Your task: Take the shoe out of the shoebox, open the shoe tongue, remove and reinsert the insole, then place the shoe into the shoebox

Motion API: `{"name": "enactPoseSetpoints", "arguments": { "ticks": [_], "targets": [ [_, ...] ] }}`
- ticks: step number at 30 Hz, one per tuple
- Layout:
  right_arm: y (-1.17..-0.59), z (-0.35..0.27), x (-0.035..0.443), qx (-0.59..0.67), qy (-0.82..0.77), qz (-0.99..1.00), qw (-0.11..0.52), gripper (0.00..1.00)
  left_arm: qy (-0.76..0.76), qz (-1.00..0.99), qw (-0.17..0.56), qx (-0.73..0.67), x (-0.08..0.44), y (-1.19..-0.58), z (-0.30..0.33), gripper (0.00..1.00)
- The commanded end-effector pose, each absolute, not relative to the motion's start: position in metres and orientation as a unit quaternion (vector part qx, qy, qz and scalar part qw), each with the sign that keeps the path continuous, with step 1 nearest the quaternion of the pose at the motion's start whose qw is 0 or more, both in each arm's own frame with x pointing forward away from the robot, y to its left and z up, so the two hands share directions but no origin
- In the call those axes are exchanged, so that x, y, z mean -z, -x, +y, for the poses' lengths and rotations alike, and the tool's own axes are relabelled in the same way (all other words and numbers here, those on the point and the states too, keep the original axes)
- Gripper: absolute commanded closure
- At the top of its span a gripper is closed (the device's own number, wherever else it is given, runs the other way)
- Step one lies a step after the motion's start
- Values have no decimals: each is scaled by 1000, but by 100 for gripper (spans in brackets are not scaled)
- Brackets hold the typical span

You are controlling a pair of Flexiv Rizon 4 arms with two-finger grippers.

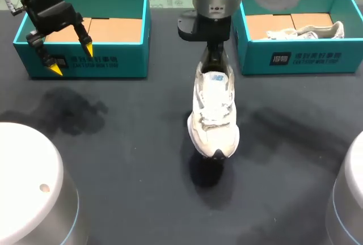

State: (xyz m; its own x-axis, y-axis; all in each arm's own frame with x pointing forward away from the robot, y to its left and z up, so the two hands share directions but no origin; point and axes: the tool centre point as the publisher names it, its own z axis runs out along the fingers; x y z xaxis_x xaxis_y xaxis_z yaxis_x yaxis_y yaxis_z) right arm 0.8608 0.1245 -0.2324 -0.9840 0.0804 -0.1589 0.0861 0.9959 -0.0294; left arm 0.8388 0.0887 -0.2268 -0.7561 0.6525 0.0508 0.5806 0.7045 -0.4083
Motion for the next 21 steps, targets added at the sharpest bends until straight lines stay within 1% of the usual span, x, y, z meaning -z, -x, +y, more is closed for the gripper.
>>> {"name": "enactPoseSetpoints", "arguments": {
  "ticks": [1,11,15,21],
  "targets": [
    [-857,119,214,15,-41,996,79,100,336,-918,96,-186,227,-839,89,0],
    [-857,119,214,15,-41,996,79,100,336,-918,96,-186,227,-839,89,0],
    [-879,95,197,38,-44,994,96,100,336,-918,96,-186,227,-839,89,0],
    [-922,43,174,66,-47,990,112,100,336,-918,96,-186,227,-839,89,0]
  ]
}}
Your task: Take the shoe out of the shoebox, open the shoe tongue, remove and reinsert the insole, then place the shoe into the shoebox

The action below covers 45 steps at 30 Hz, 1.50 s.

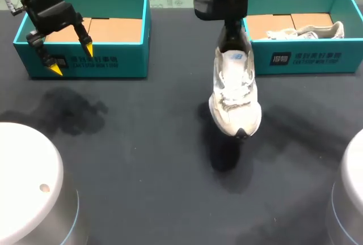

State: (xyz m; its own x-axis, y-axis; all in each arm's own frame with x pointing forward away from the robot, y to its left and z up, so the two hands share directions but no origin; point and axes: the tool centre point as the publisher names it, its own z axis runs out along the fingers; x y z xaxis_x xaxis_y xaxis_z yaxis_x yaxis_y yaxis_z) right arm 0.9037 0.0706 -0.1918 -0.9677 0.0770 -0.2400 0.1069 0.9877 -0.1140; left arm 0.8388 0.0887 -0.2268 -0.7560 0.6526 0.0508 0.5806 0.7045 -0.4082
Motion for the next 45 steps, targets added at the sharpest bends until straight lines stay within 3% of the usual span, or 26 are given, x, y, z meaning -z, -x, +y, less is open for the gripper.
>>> {"name": "enactPoseSetpoints", "arguments": {
  "ticks": [1,7,25,45],
  "targets": [
    [-929,36,170,68,-46,990,116,100,336,-918,96,-186,227,-839,89,0],
    [-965,6,155,64,-43,989,126,100,336,-918,96,-186,227,-839,89,0],
    [-969,4,152,63,-49,988,130,100,336,-918,96,-186,227,-839,89,0],
    [-1110,-87,128,73,-37,988,134,100,336,-918,96,-186,227,-839,89,0]
  ]
}}
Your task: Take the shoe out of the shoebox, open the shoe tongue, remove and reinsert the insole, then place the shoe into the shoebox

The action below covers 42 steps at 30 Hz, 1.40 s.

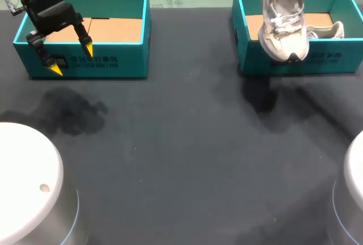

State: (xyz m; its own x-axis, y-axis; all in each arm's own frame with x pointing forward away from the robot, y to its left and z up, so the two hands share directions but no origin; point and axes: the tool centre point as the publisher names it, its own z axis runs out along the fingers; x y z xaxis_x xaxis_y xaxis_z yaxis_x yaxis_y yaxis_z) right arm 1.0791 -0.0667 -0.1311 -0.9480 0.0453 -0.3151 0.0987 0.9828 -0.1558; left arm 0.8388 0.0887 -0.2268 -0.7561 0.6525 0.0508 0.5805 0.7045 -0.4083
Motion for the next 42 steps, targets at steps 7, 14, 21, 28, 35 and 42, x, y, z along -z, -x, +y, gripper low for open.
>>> {"name": "enactPoseSetpoints", "arguments": {
  "ticks": [7,14,21,28,35,42],
  "targets": [
    [-1129,-106,124,78,-51,986,137,100,336,-918,96,-186,227,-839,89,0],
    [-1129,-106,124,78,-51,986,137,100,336,-918,96,-186,227,-839,89,0],
    [-1165,-126,122,66,-69,984,152,100,336,-918,96,-186,227,-839,89,0],
    [-1205,-152,120,73,-25,983,167,100,336,-918,96,-186,227,-839,89,0],
    [-1217,-177,130,70,-114,979,155,100,336,-918,96,-186,227,-839,89,0],
    [-1190,-223,134,71,-369,909,179,100,336,-918,96,-186,227,-839,89,0]
  ]
}}
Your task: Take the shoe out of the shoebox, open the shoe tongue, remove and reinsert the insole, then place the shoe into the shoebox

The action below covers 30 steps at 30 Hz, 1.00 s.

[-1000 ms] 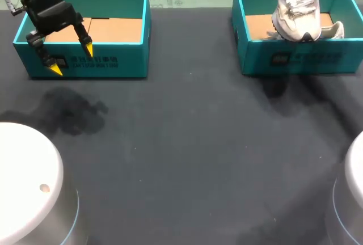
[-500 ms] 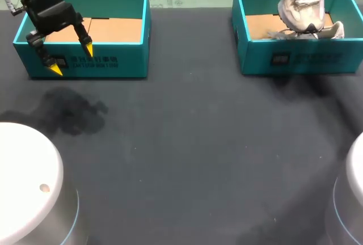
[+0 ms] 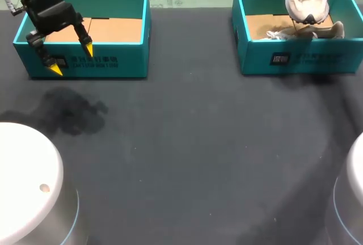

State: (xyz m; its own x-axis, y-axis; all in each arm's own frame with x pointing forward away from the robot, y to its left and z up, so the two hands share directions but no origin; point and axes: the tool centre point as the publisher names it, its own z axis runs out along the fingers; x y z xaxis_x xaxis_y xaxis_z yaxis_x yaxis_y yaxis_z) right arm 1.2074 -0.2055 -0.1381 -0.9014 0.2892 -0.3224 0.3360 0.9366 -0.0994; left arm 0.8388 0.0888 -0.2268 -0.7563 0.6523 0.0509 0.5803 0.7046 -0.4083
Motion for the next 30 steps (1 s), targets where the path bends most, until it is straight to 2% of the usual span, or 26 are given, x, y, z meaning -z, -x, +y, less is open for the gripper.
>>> {"name": "enactPoseSetpoints", "arguments": {
  "ticks": [1,5,17,24,30],
  "targets": [
    [-1186,-227,133,79,-398,895,185,100,336,-918,96,-186,227,-839,89,0],
    [-1168,-248,133,77,-524,830,172,100,336,-918,96,-186,227,-839,89,0],
    [-1168,-248,133,77,-524,830,172,100,336,-918,96,-186,227,-839,89,0],
    [-1159,-282,140,53,-650,739,171,100,336,-918,96,-186,227,-839,89,0],
    [-1154,-290,145,56,-693,698,168,100,336,-918,96,-186,227,-839,89,0]
  ]
}}
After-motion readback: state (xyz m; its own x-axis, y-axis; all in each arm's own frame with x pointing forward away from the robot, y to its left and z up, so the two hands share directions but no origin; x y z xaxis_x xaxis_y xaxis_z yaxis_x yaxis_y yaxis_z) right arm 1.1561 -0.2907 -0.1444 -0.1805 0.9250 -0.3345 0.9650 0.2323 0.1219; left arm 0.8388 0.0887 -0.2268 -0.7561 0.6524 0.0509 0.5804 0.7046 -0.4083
